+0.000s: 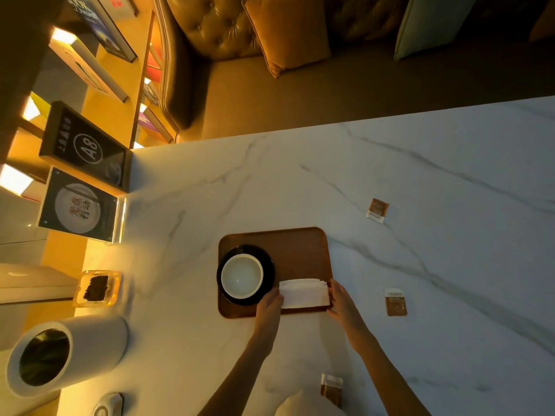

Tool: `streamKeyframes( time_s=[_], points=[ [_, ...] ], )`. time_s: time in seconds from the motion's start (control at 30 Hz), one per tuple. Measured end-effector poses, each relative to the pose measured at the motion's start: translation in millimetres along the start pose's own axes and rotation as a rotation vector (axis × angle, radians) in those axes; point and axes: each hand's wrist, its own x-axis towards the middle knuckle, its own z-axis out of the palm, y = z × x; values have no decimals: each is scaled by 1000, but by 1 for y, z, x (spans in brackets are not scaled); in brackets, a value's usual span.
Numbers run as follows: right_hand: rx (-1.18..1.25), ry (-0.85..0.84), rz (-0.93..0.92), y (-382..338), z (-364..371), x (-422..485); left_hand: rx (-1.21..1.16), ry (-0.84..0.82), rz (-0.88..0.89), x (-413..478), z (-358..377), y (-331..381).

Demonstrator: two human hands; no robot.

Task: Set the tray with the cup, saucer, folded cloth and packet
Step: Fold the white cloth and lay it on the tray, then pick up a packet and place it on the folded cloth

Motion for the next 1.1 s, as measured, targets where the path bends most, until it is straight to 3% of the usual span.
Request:
streamKeyframes(
  time_s=[0.37, 0.57, 0.8, 0.93, 1.1],
  points=[
    [-64, -41, -12, -9, -2, -11, 138, -39, 32, -22, -1, 15],
    [-435, 63, -248, -16, -18, -52, 193, -67, 133, -56, -17, 27],
    [-399, 103, -369, 9, -50, -103, 148, -85, 237, -101, -30, 7],
    [-377, 153, -325, 40, -65, -122, 258, -58, 279, -108, -28, -22],
    [-384, 154, -102, 76, -70, -134, 295, -64, 162, -107, -8, -70]
  ],
)
